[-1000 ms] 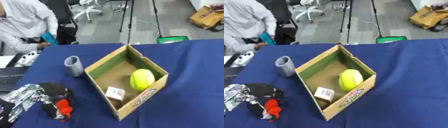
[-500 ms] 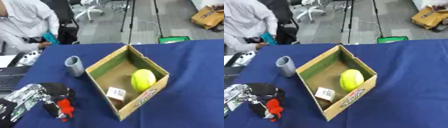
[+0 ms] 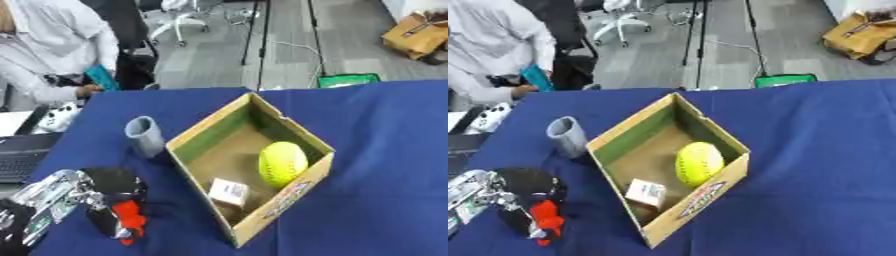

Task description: Pick up objects on the table and place them in the box.

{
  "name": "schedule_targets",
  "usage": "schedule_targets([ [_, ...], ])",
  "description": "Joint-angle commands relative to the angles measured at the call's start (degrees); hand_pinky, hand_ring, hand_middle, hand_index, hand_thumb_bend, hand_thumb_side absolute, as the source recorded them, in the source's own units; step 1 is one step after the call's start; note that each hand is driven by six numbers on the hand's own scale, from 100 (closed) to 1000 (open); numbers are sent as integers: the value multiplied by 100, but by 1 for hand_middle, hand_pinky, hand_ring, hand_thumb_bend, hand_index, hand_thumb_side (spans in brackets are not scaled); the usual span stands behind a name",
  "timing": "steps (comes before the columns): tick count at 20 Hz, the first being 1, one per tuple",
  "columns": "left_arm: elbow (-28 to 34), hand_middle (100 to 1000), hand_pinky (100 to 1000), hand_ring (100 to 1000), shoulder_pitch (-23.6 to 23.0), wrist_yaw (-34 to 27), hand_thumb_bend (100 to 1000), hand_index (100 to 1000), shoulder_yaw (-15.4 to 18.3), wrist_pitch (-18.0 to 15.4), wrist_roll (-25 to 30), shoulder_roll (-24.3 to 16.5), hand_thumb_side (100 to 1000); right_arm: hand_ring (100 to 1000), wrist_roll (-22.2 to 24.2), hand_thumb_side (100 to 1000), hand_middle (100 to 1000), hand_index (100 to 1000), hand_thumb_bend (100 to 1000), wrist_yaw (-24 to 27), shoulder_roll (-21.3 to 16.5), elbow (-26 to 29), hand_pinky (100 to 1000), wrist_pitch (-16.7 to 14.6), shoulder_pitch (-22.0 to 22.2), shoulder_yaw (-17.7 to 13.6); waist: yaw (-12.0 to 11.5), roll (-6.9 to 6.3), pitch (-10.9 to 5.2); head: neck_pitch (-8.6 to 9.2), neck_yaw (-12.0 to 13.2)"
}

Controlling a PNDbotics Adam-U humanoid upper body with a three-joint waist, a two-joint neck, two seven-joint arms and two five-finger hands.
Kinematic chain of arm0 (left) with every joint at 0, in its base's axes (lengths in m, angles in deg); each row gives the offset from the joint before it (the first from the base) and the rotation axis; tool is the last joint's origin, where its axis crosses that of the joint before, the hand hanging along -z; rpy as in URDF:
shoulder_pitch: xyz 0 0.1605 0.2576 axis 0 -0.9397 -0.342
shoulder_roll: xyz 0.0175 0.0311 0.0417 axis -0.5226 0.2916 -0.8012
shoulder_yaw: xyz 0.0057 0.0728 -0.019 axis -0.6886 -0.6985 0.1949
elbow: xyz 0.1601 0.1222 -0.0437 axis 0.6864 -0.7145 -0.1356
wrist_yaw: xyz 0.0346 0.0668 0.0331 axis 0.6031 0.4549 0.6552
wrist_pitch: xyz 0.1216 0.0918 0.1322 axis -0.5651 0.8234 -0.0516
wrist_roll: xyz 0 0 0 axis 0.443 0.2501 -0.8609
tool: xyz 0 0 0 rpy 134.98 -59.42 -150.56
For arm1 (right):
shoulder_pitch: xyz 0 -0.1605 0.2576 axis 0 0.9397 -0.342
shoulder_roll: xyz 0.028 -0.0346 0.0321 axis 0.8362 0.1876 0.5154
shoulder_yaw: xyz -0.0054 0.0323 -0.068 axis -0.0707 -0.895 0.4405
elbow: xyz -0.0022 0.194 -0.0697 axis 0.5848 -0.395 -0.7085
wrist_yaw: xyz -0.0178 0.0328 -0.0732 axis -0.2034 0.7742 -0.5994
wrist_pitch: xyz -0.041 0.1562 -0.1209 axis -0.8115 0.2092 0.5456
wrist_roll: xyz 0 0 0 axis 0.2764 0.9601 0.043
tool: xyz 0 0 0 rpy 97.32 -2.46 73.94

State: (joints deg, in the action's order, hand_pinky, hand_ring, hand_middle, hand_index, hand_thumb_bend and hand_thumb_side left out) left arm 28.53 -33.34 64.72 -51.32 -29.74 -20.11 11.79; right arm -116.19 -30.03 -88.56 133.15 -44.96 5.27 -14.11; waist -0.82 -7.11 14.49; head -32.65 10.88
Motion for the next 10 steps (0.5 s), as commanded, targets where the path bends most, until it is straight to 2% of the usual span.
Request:
schedule_targets([
  [1, -25, 514, 168, 470, 8, 94, 592, 648, -3, -22, 55, -139, 325, 472, 0, 593, 353, 462, 100, 27, -123, 96, 621, -22, -94, -35, -7, 31, -66, 67, 61],
  [3, -9, 514, 168, 470, 12, 146, 592, 648, 0, -33, 60, -142, 325, 472, 0, 593, 353, 462, 100, 32, -123, 96, 621, -22, -94, -41, -3, 29, -67, 66, 66],
  [4, 1, 509, 159, 466, 17, 174, 588, 640, 4, -36, 55, -144, 278, 472, 0, 593, 352, 462, 100, 34, -122, 96, 621, -22, -93, -42, -4, 26, -68, 71, 66],
  [10, 18, 501, 155, 460, 26, 271, 540, 627, 18, -13, -18, -150, 246, 473, 0, 593, 352, 462, 100, 37, -116, 96, 620, -22, -93, -46, 6, 18, -73, 93, 66],
])
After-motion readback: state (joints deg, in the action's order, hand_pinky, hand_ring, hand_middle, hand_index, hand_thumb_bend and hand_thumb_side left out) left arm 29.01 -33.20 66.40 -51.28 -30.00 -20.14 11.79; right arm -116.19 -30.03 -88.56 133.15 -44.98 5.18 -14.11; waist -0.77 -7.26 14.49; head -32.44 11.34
